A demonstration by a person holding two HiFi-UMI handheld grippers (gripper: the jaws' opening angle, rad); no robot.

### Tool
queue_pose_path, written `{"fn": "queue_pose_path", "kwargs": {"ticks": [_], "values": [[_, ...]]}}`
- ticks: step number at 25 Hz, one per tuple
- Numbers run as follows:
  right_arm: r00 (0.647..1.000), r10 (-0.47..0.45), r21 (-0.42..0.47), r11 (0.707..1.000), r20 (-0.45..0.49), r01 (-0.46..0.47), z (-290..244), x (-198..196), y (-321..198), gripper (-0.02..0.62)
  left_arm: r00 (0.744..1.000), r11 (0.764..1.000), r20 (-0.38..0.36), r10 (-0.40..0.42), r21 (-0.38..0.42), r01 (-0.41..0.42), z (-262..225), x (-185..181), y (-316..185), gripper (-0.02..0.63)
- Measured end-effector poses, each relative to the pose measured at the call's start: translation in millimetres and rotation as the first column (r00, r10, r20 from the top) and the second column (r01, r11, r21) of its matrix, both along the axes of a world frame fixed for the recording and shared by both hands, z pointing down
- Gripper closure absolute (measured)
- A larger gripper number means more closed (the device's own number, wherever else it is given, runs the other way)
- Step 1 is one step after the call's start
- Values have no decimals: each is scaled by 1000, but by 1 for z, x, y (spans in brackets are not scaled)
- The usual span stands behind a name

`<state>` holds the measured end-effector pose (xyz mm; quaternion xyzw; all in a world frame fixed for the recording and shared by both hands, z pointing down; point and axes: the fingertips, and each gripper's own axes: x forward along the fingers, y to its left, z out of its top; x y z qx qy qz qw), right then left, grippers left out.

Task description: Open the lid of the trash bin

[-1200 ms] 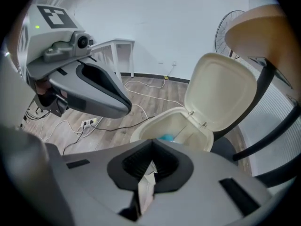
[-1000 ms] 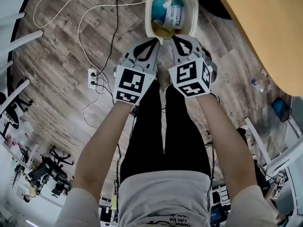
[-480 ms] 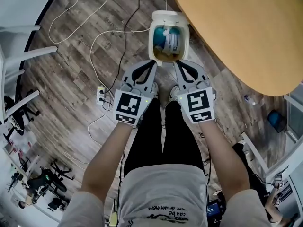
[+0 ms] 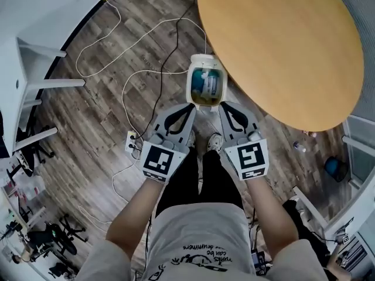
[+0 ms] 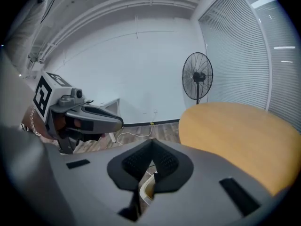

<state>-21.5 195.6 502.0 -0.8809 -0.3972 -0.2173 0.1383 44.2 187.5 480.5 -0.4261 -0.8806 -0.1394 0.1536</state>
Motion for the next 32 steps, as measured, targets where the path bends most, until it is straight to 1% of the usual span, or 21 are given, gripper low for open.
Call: {"fn": "queue_pose_path", "kwargs": {"ticks": [5, 9, 16, 21, 23, 28, 32], "values": [[999, 18, -36, 999, -40, -20, -60, -10, -9, 588, 999, 1000, 42, 7, -30, -6, -62, -3, -10, 586], [997, 16, -62, 998, -79, -21, -105, -12, -25, 588, 998, 999, 68, 7, -42, -4, -102, -2, -25, 586], [992, 2, -120, 993, -124, -17, -181, -15, -41, 588, 992, 996, 121, 30, -88, -19, -181, -15, -40, 586], [991, -2, -162, 987, -136, -20, -225, -23, -47, 588, 991, 993, 127, 43, -117, -28, -219, -16, -50, 586], [989, -2, -172, 985, -145, -23, -240, -26, -50, 588, 991, 989, 121, 60, -145, -42, -232, -18, -53, 586], [986, -15, -196, 980, -167, -19, -275, -31, -60, 588, 987, 980, 137, 82, -190, -55, -266, -27, -58, 586], [983, -21, -225, 974, -180, -21, -304, -31, -69, 588, 983, 982, 158, 89, -179, -61, -290, -32, -67, 586]]}}
